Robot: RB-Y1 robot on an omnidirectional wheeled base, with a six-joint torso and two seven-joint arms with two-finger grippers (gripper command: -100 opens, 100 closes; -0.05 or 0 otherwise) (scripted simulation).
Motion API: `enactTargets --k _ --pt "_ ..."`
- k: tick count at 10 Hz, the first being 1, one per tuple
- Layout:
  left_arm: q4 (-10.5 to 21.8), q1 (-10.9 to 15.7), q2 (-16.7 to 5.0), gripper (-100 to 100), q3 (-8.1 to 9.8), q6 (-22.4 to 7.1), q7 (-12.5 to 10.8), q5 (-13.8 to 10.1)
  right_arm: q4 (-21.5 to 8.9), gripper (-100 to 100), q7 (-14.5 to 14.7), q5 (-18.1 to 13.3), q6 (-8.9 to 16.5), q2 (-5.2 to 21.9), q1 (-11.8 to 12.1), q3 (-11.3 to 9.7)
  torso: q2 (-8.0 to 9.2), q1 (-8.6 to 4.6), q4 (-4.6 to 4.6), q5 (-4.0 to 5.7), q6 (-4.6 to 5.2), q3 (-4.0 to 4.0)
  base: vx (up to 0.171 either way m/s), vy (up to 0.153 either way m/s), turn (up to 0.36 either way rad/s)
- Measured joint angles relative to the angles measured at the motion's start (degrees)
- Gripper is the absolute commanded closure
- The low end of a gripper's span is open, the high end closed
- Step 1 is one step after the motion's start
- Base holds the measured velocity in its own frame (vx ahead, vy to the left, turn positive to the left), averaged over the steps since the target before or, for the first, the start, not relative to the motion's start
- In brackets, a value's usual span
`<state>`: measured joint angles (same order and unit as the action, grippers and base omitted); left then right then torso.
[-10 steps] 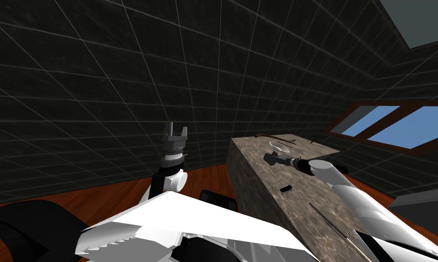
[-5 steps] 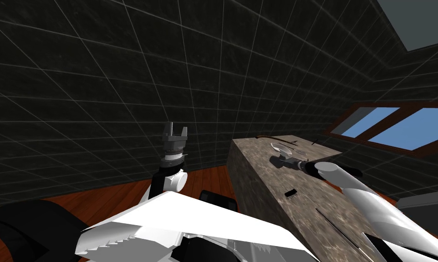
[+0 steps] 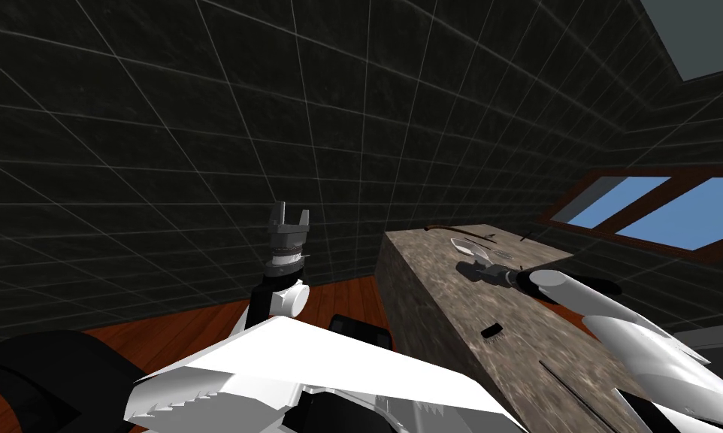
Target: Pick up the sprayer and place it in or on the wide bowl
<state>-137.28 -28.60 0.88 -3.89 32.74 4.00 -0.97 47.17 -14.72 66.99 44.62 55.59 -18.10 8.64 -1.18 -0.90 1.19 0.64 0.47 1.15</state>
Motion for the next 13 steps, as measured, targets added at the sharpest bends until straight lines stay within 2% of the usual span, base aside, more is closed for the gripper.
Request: enactTargets --k 1,2,4,6,7,9,11,12,13 --pt "0.0 0.0 0.0 0 0.0 0.0 0.0 0.0 -0.34 100 0.34 -1.18 -0.15 0.03 -0.04 0.1 0.08 -0.02 -0.01 0.01 -0.02 -0.04 0.055 0.028 0.026" --pt "0.0 0.0 0.0 0 0.0 0.0 0.0 0.0 -2.56 100 1.86 -2.4 -0.25 0.54 -1.08 0.33 0.03 0.01 -0.02 -0.05 0.0 -0.03 0.063 0.031 -0.003" --pt "0.0 0.0 0.0 0 0.0 0.0 0.0 0.0 -1.46 100 1.38 -5.49 -0.61 0.75 -0.09 0.54 0.1 0.04 -0.03 -0.05 -0.03 -0.06 0.04 0.015 0.013" --pt "0.0 0.0 0.0 0 0.0 0.0 0.0 0.0 -2.04 100 1.81 -9.01 -0.65 1.7 0.08 1.04 0.05 0.03 -0.02 -0.06 -0.01 -0.03 0.075 0.014 0.008" --pt "0.0 0.0 0.0 0 0.0 0.0 0.0 0.0 -4.42 100 3.36 -10.47 -1.14 2.13 -0.92 1.18 -0.06 0.03 -0.01 -0.08 -0.01 0.02 0.078 0.021 0.014" --pt "0.0 0.0 0.0 0 0.0 0.0 0.0 0.0 -2.15 100 2.44 -13.99 -1.31 2.55 0.73 1.66 0.02 0.06 0.09 -0.02 0.06 0.04 0.041 0.018 0.021" --pt "0.0 0.0 0.0 0 0.0 0.0 0.0 0.0 -3.92 100 3.47 -17.41 -1.3 3.44 0.25 1.98 -0.09 0.03 0.17 -0.05 0.18 0.13 0.059 0.016 0.012" --pt "0.0 0.0 0.0 0 0.0 0.0 0.0 0.0 -6.88 100 5.29 -18.76 -2.15 3.69 -0.93 1.93 -0.17 -0.01 0.22 -0.04 0.23 0.2 0.059 0.006 0.006" --pt "0.0 0.0 0.0 0 0.0 0.0 0.0 0.0 -6.1 100 5.14 -20.72 -2.24 3.88 0.04 2.1 -0.17 -0.01 0.22 -0.05 0.23 0.2 0.031 0.009 -0.007"
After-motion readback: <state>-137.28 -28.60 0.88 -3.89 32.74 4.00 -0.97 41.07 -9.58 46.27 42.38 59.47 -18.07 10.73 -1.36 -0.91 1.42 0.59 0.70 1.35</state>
